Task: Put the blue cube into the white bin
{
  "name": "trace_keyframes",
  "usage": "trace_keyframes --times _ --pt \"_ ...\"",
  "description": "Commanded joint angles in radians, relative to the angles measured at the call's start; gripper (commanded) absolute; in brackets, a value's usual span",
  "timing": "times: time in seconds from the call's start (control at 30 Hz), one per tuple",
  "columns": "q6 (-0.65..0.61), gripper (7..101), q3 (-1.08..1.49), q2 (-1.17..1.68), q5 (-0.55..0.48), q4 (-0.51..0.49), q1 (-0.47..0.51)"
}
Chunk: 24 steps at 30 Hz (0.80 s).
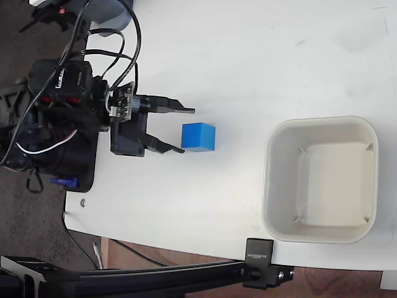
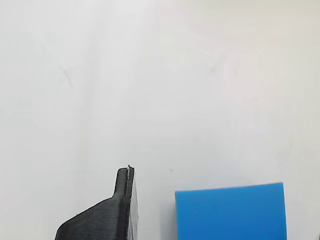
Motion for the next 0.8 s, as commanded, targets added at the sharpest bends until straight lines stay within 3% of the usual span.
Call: trace_keyframes --times 0.03,0.5,0.73,0.8 --pt "-0.008 100.3 -0.015 -0.005 -0.006 -0.035 0.011" --pt "-0.037 97.0 0.015 -0.094 -0.066 -0.137 0.051" --pt "-0.048 86.6 0.018 -0.132 -0.092 -0.17 0.067" --pt "-0.058 77.7 0.015 -0.14 -0.094 -0.169 0.072"
